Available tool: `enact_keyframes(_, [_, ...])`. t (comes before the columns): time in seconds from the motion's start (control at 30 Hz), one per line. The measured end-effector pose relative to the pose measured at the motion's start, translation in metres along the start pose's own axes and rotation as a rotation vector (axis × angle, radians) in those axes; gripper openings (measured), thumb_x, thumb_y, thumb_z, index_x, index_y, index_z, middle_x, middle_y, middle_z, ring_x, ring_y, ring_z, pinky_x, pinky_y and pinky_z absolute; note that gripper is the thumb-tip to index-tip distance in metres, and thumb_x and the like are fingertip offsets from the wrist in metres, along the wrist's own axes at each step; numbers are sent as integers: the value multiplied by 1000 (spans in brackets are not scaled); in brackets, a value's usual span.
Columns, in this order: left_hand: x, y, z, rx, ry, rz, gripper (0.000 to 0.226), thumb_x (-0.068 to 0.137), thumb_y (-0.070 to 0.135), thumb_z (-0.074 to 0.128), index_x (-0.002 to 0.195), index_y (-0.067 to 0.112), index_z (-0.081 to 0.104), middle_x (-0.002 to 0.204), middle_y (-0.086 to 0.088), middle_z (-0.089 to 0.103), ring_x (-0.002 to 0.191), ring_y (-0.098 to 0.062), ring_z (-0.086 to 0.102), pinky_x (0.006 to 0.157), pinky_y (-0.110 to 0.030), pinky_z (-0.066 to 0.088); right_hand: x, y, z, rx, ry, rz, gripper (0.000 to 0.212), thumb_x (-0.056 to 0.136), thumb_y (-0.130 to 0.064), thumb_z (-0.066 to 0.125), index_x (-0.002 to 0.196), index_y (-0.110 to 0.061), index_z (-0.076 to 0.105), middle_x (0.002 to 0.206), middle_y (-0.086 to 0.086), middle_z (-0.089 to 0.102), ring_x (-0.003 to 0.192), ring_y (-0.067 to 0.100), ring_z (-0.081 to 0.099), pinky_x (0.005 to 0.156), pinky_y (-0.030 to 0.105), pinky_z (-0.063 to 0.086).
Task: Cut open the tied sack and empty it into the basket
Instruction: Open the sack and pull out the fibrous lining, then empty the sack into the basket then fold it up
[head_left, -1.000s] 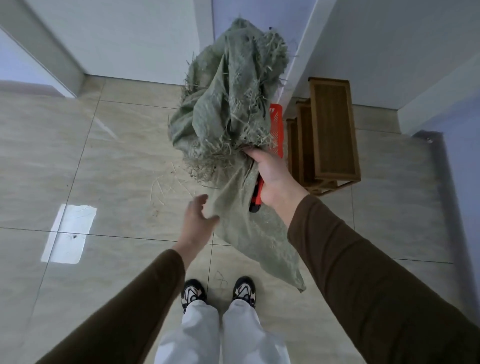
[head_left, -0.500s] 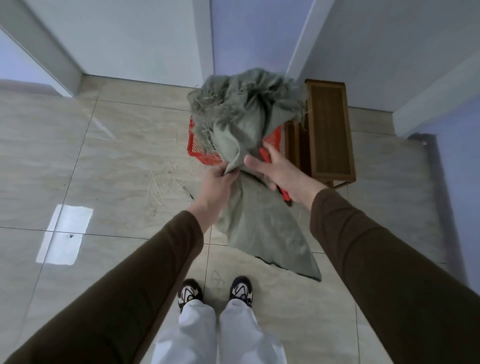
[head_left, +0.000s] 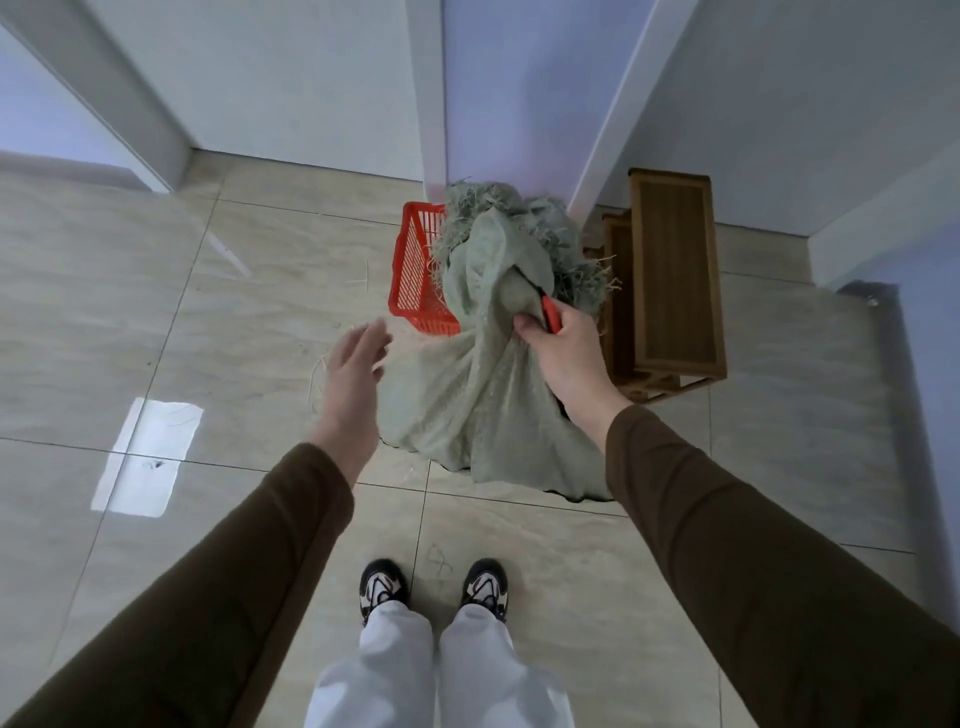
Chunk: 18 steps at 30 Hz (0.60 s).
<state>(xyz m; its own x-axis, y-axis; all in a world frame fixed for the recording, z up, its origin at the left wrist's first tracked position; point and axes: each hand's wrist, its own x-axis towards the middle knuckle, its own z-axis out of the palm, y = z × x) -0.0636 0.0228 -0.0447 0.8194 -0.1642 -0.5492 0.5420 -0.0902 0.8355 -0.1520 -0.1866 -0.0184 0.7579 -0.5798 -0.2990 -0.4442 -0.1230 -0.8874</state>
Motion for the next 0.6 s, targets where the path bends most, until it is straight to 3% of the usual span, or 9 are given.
enact_keyframes(0.1, [0, -55, -47, 48, 258, -283, 52, 102, 29, 67, 148, 13, 48, 149, -11, 54, 138, -28, 50, 112, -41, 37, 9, -10, -6, 187, -76, 80, 13, 101, -20, 69, 111, -22, 76, 109, -1, 80, 104, 18, 75, 103, 44, 57])
enact_keyframes(0.23, [-2, -92, -62, -60, 220, -516, 78, 99, 34, 72, 161, 17, 29, 164, -16, 37, 149, -32, 38, 124, -46, 30, 19, -26, -13, 360, -173, 159, 14, 102, -14, 66, 105, -25, 75, 104, 1, 81, 99, 20, 77, 89, 36, 61])
enact_keyframes(0.3, [0, -91, -53, -154, 163, -553, 88, 97, 43, 72, 165, 17, 22, 168, -17, 31, 154, -32, 34, 127, -46, 30, 24, -34, -19, 437, -240, 191, 15, 103, -12, 64, 108, -21, 74, 101, 2, 82, 96, 19, 78, 81, 31, 61])
enact_keyframes(0.43, [14, -81, -24, -328, 169, -581, 102, 91, 60, 72, 167, 23, 16, 174, -12, 20, 158, -33, 27, 127, -50, 30, 39, -49, -42, 586, -334, 283, 17, 103, -13, 60, 112, -15, 75, 104, 10, 81, 97, 26, 78, 78, 36, 64])
enact_keyframes(0.53, [29, -73, -7, -474, 144, -602, 107, 84, 68, 75, 166, 31, 17, 171, -14, 22, 150, -38, 40, 122, -52, 36, 55, -55, -59, 635, -341, 338, 20, 104, -17, 56, 110, -12, 74, 98, 11, 81, 88, 25, 80, 70, 36, 65])
enact_keyframes(0.6, [41, -67, 3, -531, 78, -615, 76, 90, 55, 75, 152, 25, 42, 143, -17, 46, 116, -30, 62, 100, -36, 52, 66, -56, -65, 621, -322, 384, 22, 105, -20, 55, 108, -13, 75, 95, 11, 82, 83, 24, 80, 65, 36, 64])
